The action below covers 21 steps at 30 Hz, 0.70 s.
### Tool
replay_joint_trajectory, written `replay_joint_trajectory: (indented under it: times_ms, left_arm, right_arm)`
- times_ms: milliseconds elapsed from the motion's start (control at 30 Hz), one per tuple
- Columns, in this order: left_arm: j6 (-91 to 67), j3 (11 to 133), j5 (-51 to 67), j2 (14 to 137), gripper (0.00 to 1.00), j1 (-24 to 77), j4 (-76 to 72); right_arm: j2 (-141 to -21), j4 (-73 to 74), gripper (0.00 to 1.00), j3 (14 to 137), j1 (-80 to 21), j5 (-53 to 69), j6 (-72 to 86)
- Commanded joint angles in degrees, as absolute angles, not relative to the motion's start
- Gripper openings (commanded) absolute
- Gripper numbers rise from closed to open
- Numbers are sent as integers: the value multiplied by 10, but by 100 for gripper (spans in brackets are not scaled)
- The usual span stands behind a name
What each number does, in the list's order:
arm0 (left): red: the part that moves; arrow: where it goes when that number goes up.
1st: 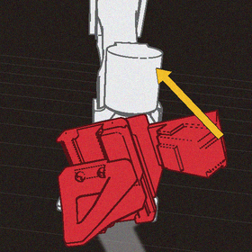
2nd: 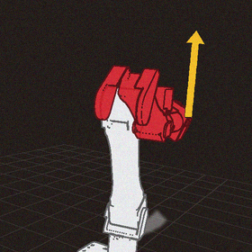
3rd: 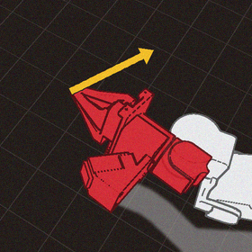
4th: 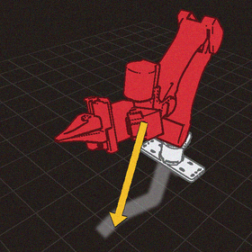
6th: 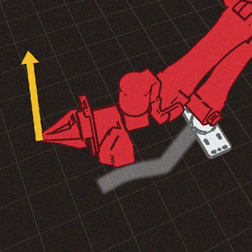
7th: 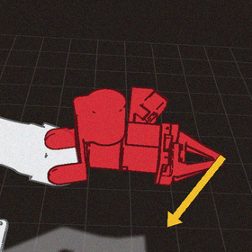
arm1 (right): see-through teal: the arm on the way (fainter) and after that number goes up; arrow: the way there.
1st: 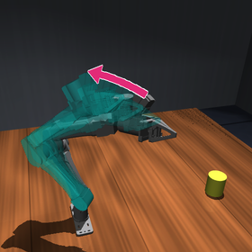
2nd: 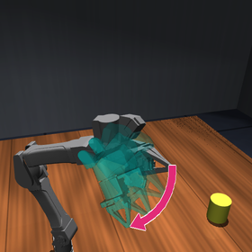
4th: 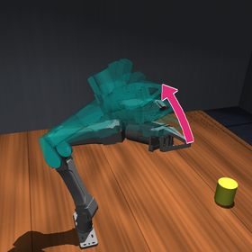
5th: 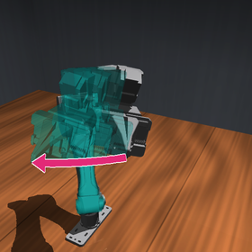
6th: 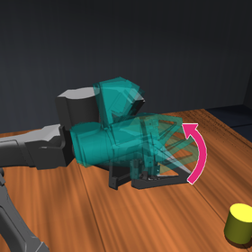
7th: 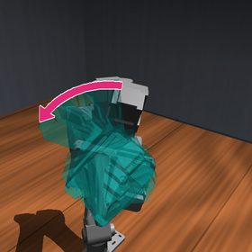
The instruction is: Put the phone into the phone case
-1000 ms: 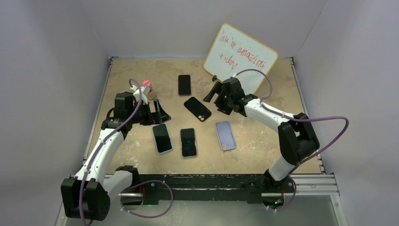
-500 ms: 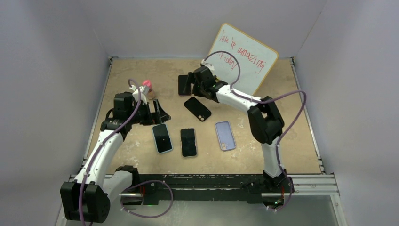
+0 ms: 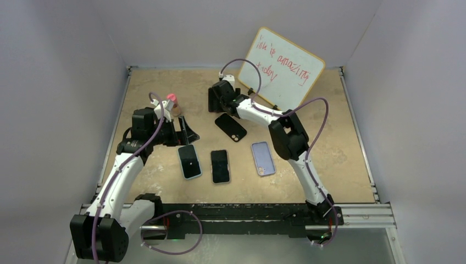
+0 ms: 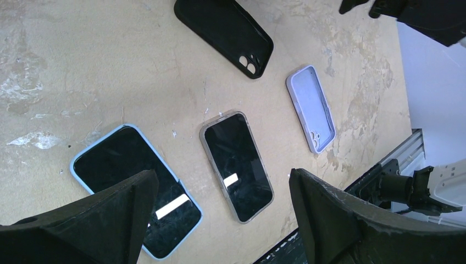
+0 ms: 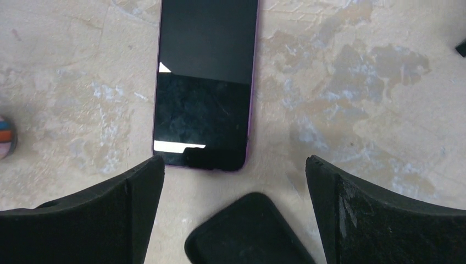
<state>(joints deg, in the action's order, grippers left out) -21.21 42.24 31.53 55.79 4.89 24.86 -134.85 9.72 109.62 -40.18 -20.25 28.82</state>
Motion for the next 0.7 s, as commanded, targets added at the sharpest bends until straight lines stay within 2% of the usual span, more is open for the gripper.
replay_joint_trajectory:
  times_ms: [0,233,667]
  left_arm:
    - [-202,422,326,549,94,44,230]
    - [-203,421,325,548,94,44,230]
    - [-203,420,326,553,94,44,229]
  right_arm:
    - [-1379,89,99,1153,-405,-227,253]
    - [-1416,36,99,1179,-407,-220,217]
    - [-1481,61,98,1245,-420,-239,205]
